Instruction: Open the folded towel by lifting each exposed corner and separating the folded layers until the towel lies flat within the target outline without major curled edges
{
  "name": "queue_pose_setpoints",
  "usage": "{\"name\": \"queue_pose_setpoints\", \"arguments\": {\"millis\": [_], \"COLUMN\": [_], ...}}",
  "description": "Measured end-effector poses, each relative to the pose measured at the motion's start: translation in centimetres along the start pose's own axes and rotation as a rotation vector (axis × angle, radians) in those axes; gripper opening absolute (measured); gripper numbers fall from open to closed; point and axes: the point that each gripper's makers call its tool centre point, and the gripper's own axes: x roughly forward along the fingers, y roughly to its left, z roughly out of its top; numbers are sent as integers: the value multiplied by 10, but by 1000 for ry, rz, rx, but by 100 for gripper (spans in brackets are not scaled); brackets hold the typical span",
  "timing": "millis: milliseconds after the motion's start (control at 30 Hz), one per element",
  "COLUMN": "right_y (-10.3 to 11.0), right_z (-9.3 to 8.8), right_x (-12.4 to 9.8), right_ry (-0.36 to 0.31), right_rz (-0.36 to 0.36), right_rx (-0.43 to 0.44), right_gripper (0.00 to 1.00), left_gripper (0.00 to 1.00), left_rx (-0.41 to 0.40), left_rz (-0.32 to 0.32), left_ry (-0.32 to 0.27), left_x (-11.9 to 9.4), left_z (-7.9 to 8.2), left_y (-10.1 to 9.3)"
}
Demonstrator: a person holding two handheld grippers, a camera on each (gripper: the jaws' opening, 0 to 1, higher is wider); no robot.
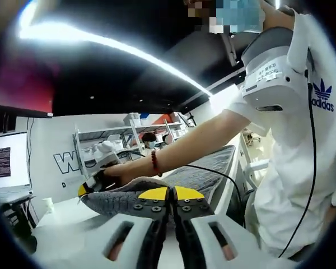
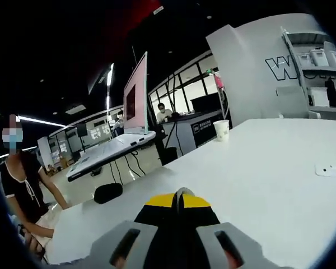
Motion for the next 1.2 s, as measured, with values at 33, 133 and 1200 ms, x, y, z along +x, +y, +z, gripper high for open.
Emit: {"name": "queue_pose_setpoints", "arguments": {"millis": [33,133,1200], "right_y": [0,1,8], "right_z": [-1,-7,-27], "right_x": [3,6,23], "right_ry": [3,8,38], "right_rz": [0,1,53], "right_rx": [5,6,102], "right_gripper": [0,0,10], "left_gripper": [1,1,2], "left_rx": [-1,-14,-30], "left_rz": [1,11,47], "left_ry": [-1,-8,38], "left_x": [-1,-5,-16], "left_z": [-1,-2,-23], "left_y": [0,3,9]}}
